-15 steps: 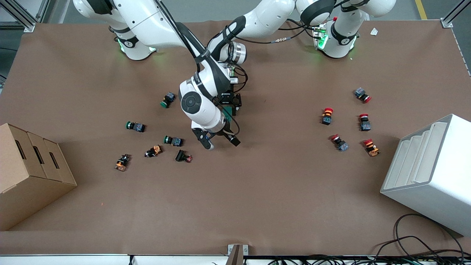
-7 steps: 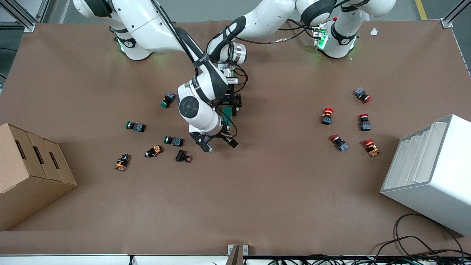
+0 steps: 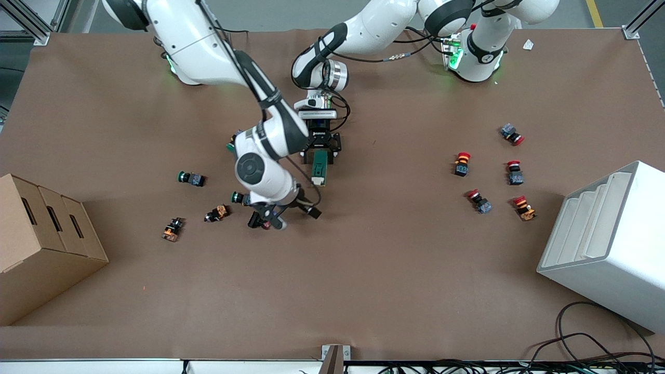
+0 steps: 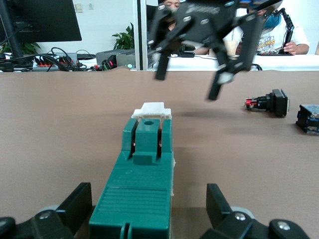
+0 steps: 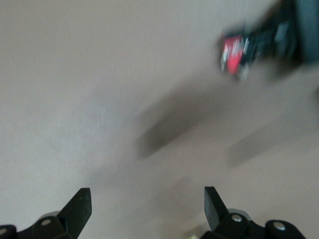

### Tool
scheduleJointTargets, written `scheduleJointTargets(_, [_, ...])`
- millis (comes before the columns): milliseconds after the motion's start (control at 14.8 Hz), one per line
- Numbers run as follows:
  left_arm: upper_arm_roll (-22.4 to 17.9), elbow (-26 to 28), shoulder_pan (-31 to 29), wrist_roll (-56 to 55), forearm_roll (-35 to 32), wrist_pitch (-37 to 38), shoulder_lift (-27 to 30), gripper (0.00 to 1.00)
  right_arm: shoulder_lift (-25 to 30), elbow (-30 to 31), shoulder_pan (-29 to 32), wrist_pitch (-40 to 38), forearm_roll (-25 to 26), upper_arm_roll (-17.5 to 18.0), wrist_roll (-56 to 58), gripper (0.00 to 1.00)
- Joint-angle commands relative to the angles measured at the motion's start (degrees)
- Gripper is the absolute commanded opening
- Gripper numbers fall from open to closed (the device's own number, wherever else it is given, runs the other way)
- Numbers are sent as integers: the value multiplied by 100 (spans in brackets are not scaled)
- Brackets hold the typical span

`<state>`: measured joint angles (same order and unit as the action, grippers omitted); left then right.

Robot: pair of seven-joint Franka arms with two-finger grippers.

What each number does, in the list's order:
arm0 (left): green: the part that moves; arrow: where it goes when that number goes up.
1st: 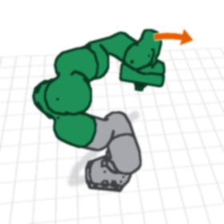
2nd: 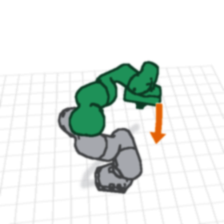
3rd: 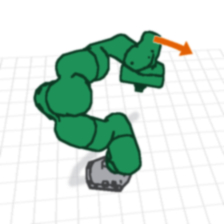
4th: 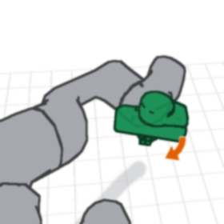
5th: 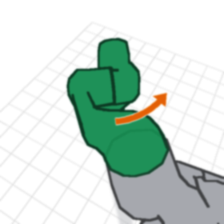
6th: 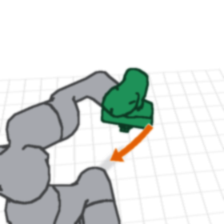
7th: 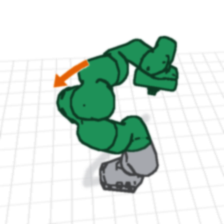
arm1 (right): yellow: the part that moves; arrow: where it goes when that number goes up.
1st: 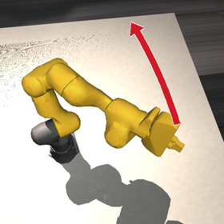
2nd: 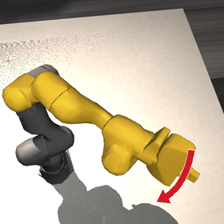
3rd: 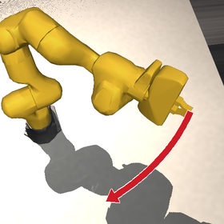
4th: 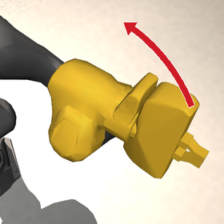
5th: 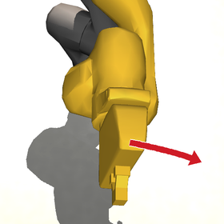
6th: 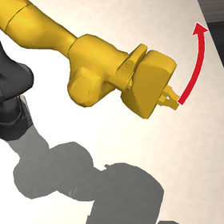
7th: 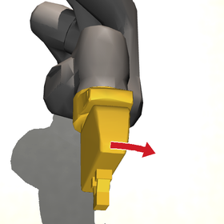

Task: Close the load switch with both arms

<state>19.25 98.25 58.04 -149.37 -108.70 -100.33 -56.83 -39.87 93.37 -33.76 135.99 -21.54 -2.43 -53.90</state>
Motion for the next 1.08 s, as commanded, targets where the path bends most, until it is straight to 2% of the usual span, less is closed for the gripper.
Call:
scheduleJointTargets(0, [-18, -17, -170, 476, 77, -83, 4, 100, 575, 67, 632, -834, 167, -3, 1228, 100])
scheduleJointTargets(203, [87, -17, -329, 760, 400, -337, 355, 100, 1128, 67, 1370, -1915, 394, -187, 2827, 100])
scheduleJointTargets(407, [166, -25, -591, 1311, 779, -671, 768, 100, 1796, 67, 2125, -3014, 1464, -249, 4016, 100])
scheduleJointTargets(475, [280, -60, -714, 1435, 893, -829, 874, 100, 2007, 67, 2372, -3269, 1694, -241, 4515, 100])
scheduleJointTargets(610, [613, -218, -1057, 1812, 1357, -953, 1094, 100, 2359, 67, 2908, -3648, 1819, -241, 5501, 100])
scheduleJointTargets(814, [1193, -691, -1602, 2936, 2297, -954, 1323, 100, 2764, 67, 3244, -4036, 2117, -249, 5953, 100])
scheduleJointTargets(1017, [1501, -1219, -2032, 3893, 3325, -954, 1612, 100, 2950, -20, 3262, -4133, 2268, -258, 5970, 100])
